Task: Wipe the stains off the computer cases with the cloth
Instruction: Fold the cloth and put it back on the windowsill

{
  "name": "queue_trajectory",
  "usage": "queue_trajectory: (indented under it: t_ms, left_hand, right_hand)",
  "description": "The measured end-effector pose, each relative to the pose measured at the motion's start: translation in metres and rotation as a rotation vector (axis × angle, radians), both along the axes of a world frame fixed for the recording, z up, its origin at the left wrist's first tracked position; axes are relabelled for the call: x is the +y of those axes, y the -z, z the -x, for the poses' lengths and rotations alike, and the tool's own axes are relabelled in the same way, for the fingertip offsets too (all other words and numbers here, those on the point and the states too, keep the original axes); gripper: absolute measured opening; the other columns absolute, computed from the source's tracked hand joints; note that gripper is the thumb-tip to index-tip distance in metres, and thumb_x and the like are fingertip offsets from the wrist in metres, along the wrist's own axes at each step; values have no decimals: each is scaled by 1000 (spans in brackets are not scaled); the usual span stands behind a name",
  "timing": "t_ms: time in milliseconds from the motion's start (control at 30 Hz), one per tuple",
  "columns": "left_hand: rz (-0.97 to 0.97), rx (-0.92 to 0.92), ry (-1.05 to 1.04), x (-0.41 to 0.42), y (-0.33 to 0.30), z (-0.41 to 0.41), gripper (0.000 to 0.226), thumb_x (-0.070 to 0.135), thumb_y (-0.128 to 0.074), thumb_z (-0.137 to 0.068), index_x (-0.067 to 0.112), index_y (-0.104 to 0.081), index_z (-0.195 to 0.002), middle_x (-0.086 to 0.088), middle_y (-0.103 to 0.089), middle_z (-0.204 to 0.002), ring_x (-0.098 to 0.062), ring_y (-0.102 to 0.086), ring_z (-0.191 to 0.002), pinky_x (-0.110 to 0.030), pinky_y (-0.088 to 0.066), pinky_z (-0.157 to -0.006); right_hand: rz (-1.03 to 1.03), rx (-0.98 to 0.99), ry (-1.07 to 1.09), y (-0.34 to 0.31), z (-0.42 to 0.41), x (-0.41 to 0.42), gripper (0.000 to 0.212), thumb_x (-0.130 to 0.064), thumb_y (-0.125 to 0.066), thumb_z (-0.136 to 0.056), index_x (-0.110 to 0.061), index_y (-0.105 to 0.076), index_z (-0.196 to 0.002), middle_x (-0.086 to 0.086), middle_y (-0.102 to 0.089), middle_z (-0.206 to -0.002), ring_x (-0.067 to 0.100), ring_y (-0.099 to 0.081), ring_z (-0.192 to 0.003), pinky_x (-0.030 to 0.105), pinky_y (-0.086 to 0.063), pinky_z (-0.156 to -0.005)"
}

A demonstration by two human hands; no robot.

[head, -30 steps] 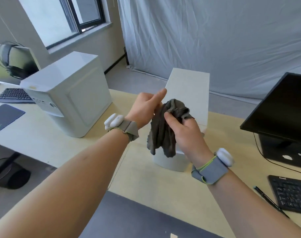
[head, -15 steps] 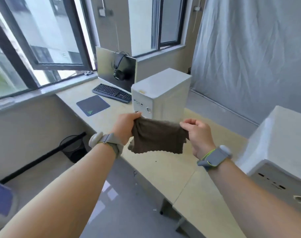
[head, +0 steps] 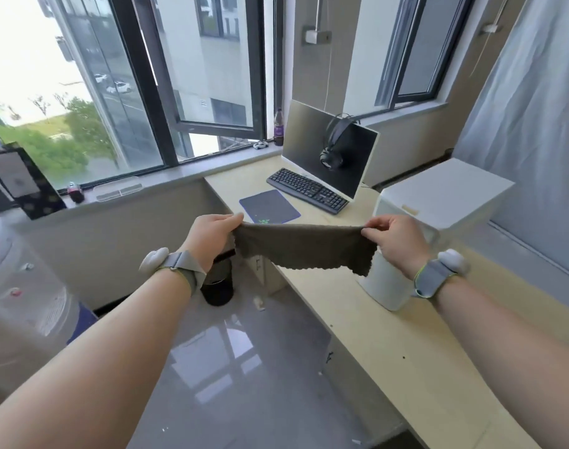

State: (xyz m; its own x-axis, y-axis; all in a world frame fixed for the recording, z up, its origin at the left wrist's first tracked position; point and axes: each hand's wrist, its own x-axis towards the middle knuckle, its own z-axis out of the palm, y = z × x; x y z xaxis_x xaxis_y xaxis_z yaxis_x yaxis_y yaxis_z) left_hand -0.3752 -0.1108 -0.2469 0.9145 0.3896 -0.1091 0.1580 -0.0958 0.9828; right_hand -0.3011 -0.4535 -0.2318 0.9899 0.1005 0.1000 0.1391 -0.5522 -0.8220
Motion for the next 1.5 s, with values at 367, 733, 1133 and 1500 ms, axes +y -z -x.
queue_trajectory:
  t_ms: [367, 733, 1133, 1500]
  left_hand:
    - [102, -8, -115, 104, 3, -61, 10, 10, -67, -94, 3, -75, -96, -7, -69, -74, -26, -62, -70, -34, -50, -66]
    - [-165, -102, 51, 107, -8, -253, 36, 6, -86, -70, 20, -69, -99, 2, -72, -90, -10, -68, -84, -22, -56, -74]
    - [432, -55, 93, 250, -3, -353, 39, 1, -48, -103, 22, -60, -134, -19, -66, -129, -36, -64, -117, -56, -53, -98]
    - [18, 237, -146, 403, 23, -453, 61, 13, -87, -70, 18, -55, -121, -13, -65, -101, -27, -65, -83, -32, -58, -62]
  right_hand:
    - [-54, 37, -64, 6, -136, 149, 14, -28, -69, -86, -16, -67, -80, -3, -64, -71, 21, -60, -74, 32, -46, -70]
    - [-291, 277, -540, -12, -255, 326, 11, -15, -62, -89, -15, -72, -95, 15, -76, -96, 33, -73, -92, 46, -60, -80]
    - [-825, 950, -530, 68, -376, 411, 20, -23, -64, -87, -18, -57, -105, 13, -65, -112, 24, -64, -93, 43, -53, -89]
    - [-599, 400, -238, 63, -476, 551, 25, 0, -65, -93, -16, -72, -112, 11, -70, -90, 19, -61, -80, 31, -52, -70]
